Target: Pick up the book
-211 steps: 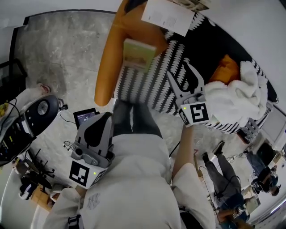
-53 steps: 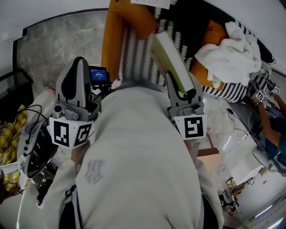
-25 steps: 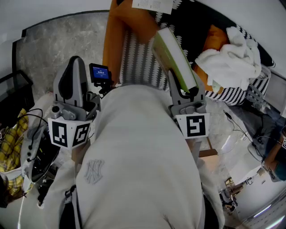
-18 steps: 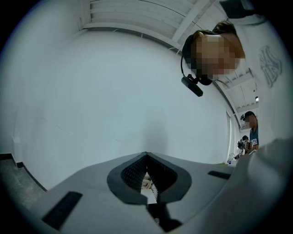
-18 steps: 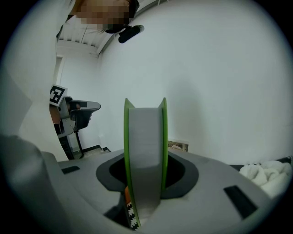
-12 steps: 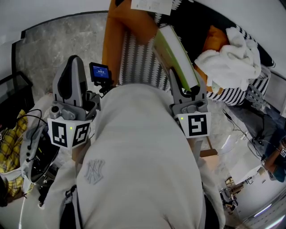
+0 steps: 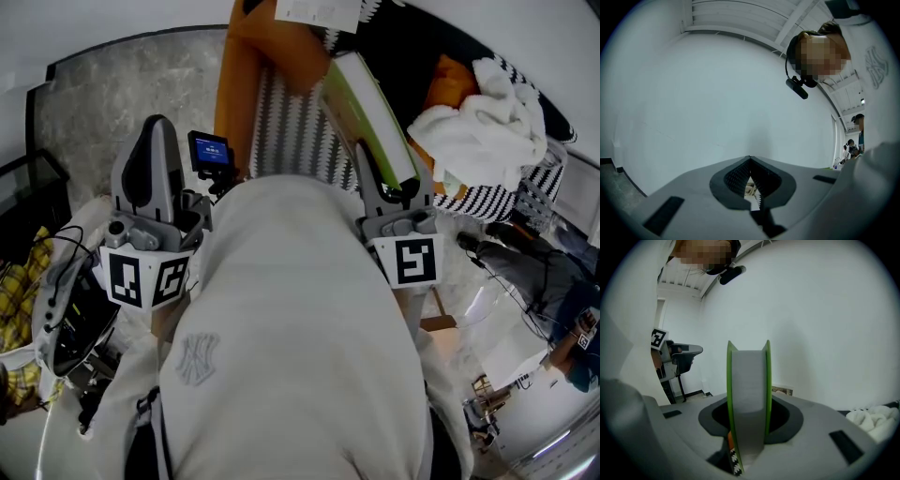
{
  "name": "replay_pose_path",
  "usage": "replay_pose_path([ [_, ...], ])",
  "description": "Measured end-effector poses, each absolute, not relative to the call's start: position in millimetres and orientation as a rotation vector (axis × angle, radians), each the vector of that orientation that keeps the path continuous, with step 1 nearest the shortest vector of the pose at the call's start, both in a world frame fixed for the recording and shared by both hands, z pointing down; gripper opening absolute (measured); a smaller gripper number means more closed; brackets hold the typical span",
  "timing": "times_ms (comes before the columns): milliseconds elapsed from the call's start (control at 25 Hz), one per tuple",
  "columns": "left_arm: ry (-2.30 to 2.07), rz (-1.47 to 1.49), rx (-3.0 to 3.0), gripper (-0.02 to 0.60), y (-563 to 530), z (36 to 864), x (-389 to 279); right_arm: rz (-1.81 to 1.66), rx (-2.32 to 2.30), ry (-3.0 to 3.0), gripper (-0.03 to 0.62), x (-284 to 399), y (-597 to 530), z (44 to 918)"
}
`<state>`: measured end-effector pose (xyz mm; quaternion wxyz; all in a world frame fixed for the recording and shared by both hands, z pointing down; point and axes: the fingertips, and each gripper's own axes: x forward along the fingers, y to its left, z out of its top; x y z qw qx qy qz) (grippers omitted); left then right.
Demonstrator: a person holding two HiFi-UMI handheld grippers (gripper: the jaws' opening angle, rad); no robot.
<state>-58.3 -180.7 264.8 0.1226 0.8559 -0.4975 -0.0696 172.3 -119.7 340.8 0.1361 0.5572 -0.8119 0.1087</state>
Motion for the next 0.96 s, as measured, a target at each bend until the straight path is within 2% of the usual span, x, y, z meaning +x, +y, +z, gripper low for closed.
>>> replay_pose_path([
  [960, -1.43, -0.228, 2.513, 0.009, -164.3, 259.6, -60.8, 0.32, 1.656, -2.336, 0.146, 172.1, -98.4, 337.0],
])
